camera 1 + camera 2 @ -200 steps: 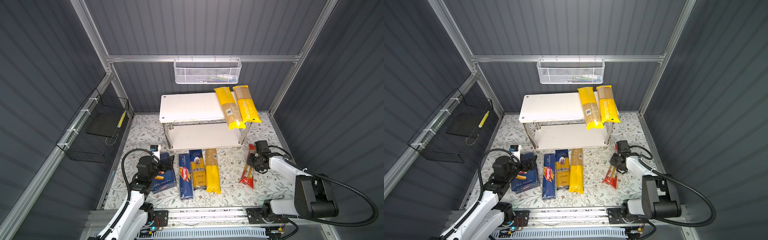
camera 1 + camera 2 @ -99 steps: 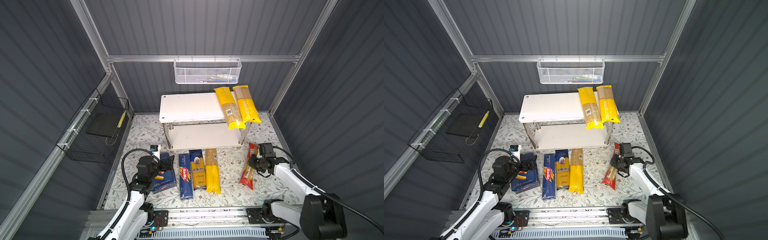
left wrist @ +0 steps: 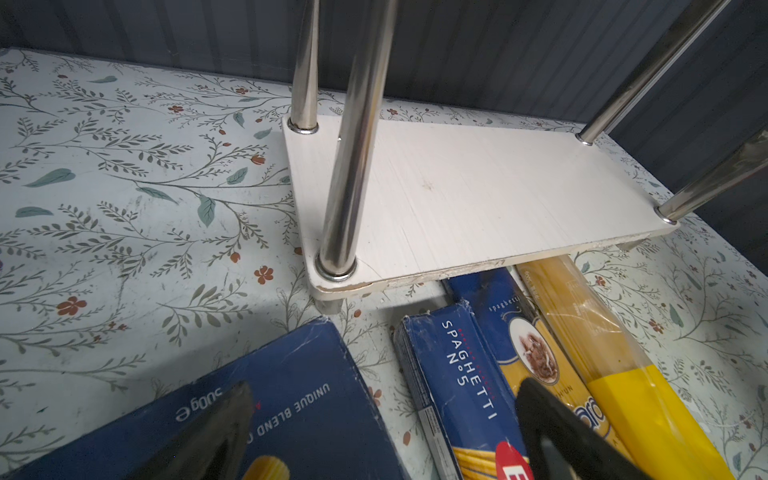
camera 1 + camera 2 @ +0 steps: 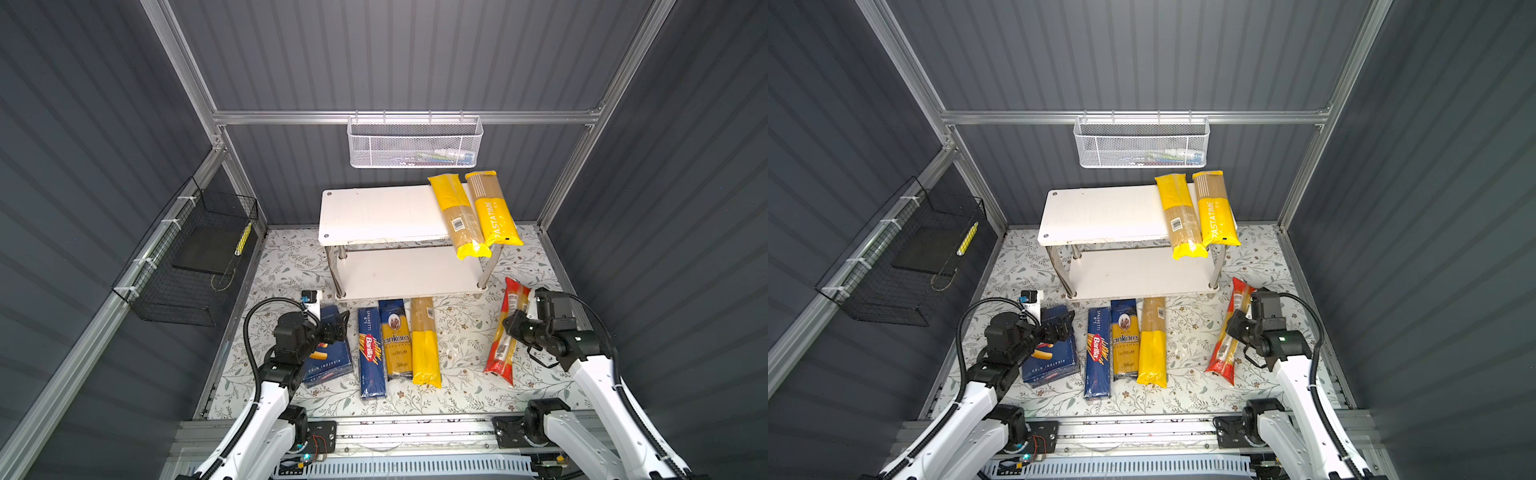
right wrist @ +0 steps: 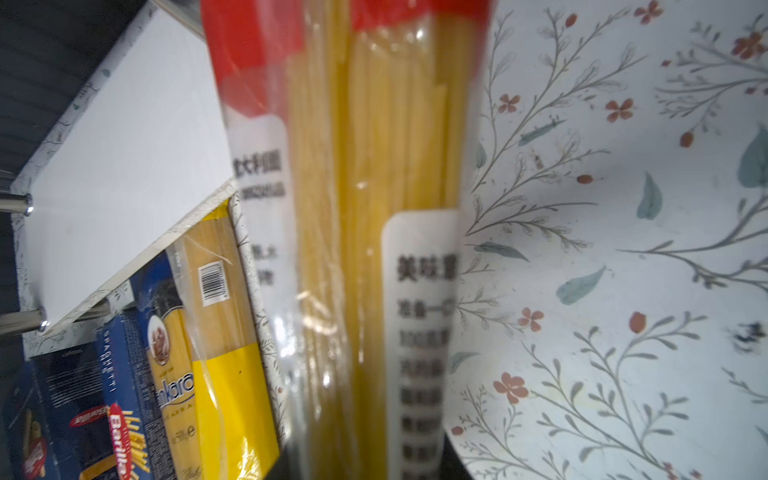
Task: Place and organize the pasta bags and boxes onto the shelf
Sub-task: 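Lift the red-and-yellow bag upright with the right gripper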
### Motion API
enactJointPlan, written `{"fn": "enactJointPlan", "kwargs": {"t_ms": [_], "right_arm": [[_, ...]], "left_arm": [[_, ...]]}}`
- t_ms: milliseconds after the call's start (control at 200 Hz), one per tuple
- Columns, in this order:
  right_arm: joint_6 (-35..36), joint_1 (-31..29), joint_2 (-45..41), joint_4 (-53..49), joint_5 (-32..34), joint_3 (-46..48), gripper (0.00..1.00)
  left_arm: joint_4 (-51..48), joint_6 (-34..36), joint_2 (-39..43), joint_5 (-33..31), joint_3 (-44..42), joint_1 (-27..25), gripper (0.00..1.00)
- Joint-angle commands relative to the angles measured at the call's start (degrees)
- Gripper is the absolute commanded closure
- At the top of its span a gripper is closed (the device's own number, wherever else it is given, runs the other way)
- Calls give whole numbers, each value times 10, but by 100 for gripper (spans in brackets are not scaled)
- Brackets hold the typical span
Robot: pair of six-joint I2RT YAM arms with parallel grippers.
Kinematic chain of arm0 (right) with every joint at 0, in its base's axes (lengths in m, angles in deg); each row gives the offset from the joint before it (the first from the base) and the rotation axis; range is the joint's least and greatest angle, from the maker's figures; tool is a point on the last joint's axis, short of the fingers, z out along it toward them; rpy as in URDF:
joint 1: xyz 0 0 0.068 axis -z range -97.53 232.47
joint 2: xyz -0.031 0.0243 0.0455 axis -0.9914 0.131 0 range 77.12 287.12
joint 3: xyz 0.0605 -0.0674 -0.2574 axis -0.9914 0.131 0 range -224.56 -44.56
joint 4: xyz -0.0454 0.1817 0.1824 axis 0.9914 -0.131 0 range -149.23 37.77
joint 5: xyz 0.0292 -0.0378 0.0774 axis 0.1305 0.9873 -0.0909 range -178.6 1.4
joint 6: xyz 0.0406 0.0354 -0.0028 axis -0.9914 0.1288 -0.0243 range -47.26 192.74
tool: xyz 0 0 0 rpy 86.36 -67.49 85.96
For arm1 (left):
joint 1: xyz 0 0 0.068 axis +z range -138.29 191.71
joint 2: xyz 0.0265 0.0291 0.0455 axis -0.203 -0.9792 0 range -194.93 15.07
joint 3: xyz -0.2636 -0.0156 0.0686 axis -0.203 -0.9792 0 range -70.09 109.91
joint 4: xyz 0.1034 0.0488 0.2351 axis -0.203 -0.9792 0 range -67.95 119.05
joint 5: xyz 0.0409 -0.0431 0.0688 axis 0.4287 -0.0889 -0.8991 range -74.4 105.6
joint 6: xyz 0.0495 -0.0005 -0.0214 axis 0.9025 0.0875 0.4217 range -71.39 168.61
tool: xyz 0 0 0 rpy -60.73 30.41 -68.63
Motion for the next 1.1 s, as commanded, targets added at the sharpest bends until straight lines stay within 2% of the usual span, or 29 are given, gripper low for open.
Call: {"fn": "enactJointPlan", "kwargs": {"t_ms": [0, 210, 510, 926, 1096], "right_arm": [[17, 0, -26, 0, -9, -86, 91], [18, -4, -16, -49, -32, -204, 94], [45, -41, 24, -112, -15, -387, 95], [52, -135, 108, -108, 1, -553, 97], [64, -187, 153, -92, 30, -619, 96]], "left_arm": [[13, 14, 1, 11, 2, 1, 0], [13, 13, -3, 10, 3, 1, 1], [14, 14, -8, 14, 5, 1, 0], [14, 14, -9, 11, 5, 1, 0], [13, 14, 0, 11, 3, 1, 1]]}}
